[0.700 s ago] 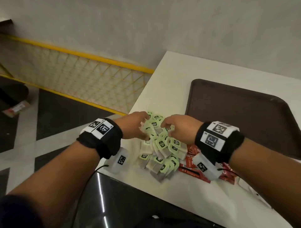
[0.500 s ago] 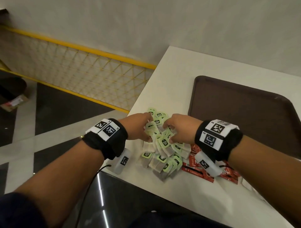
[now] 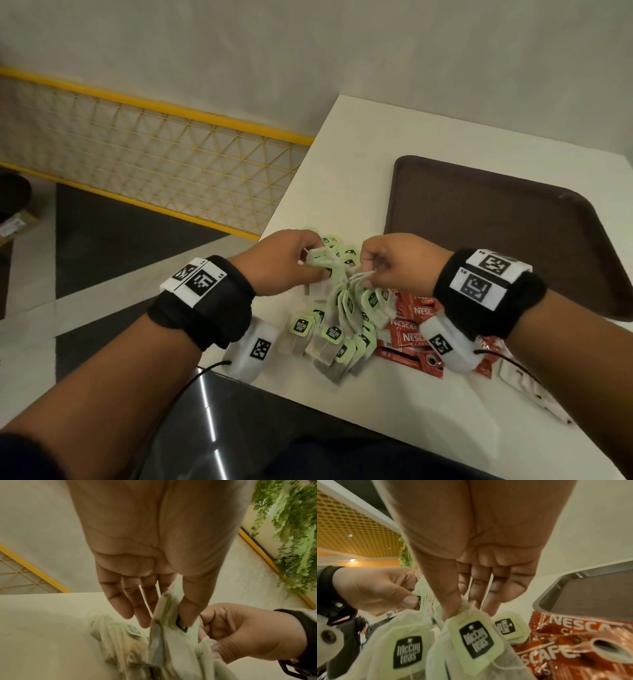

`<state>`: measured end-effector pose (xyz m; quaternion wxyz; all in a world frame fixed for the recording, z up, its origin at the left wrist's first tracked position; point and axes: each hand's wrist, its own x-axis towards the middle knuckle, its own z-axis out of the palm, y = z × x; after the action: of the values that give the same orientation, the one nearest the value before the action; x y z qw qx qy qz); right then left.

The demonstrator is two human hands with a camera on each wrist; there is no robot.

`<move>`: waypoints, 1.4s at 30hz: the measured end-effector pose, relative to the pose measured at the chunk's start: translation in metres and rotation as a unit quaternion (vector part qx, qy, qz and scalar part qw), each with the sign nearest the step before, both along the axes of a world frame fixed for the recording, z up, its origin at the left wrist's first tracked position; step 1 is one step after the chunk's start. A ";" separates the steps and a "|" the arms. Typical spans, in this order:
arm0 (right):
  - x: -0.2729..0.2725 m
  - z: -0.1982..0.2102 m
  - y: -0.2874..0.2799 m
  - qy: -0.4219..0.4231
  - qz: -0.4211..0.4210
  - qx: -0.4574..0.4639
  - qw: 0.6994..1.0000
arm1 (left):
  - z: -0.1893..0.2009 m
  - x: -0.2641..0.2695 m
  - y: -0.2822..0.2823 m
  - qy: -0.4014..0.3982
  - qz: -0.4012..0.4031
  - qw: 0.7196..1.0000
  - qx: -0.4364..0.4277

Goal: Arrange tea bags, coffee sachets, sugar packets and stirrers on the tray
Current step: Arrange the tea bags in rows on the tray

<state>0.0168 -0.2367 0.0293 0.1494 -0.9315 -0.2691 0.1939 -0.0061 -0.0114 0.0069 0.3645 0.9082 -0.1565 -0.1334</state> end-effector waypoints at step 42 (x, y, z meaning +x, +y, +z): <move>0.125 0.046 -0.093 0.023 -0.245 0.406 0.880 | 0.033 0.138 -0.150 0.190 0.094 0.872 -0.440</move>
<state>0.1414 -0.3299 0.0754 0.5637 -0.8204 -0.0839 0.0458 0.1322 -0.1613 0.0400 0.7603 0.6212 -0.0405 -0.1856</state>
